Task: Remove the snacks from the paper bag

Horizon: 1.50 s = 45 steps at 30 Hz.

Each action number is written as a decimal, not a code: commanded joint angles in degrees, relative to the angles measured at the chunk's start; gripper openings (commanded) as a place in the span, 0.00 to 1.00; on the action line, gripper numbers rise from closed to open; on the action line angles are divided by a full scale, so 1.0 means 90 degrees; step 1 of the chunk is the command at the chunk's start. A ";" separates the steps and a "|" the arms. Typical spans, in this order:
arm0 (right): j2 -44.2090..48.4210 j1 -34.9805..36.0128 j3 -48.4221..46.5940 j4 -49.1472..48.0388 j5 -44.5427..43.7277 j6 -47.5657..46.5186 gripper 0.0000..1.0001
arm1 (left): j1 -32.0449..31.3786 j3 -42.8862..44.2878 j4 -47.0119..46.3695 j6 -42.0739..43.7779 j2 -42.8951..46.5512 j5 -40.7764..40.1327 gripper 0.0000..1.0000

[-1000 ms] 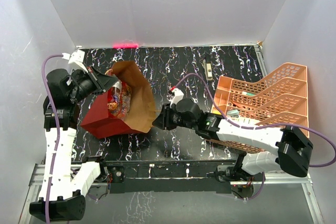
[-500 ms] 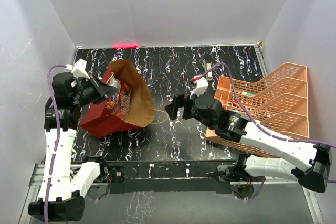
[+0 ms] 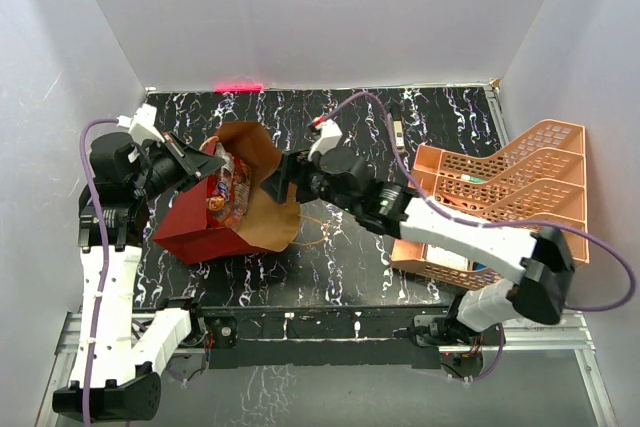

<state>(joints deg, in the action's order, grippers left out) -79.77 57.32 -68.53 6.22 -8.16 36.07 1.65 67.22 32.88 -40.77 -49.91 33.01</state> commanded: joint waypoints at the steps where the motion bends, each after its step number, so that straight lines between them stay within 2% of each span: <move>1: -0.0848 0.0116 -0.0554 -0.1043 0.0772 0.0838 0.77 | -0.0023 0.0284 -0.0232 -0.0285 -0.0067 0.0437 0.00; 7: -0.1771 0.0369 -0.0869 -0.1647 -0.0122 0.1111 0.78 | -0.0025 0.0295 -0.0331 -0.0458 -0.0047 0.0674 0.00; 11: -0.2824 0.0396 -0.1588 -0.1708 -0.0037 0.1120 0.82 | -0.0026 0.0328 -0.0307 -0.0512 0.0067 0.0719 0.00; 15: -0.3409 0.0417 -0.2062 -0.1532 -0.0404 0.1136 0.87 | -0.0020 0.0291 -0.0294 -0.0530 0.0130 0.0756 0.00; 22: -0.4100 0.0528 -0.2478 -0.1253 -0.1065 0.1668 0.85 | -0.0018 0.0221 -0.0275 -0.0601 0.0273 0.0751 0.00; 24: -0.4219 0.0537 -0.2508 -0.1266 -0.1153 0.1793 0.80 | -0.0023 0.0191 -0.0276 -0.0592 0.0292 0.0747 0.00; 29: -0.4083 0.0545 -0.2368 -0.1343 -0.1306 0.1760 0.61 | -0.0019 0.0187 -0.0180 -0.0522 0.0354 0.0605 0.00; 33: -0.3573 0.0545 -0.1896 -0.1784 -0.1284 0.1504 0.33 | -0.0018 0.0191 0.0065 -0.0320 0.0441 0.0260 0.00; 35: -0.3355 0.0538 -0.1671 -0.2098 -0.1236 0.1412 0.24 | -0.0024 0.0280 0.0319 -0.0140 0.0465 -0.0070 0.00; 41: -0.3065 0.0547 -0.1535 -0.2400 -0.0872 0.1129 0.08 | -0.0018 0.0526 0.0693 0.0158 0.0434 -0.0712 0.00; 45: -0.2819 0.0548 -0.1292 -0.2689 -0.0714 0.1133 0.07 | -0.0025 0.0633 0.0831 0.0322 0.0414 -0.0935 0.00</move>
<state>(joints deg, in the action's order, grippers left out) -112.09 61.89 -80.77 -7.46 -16.34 46.98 1.65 70.00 38.20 -40.38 -46.46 27.49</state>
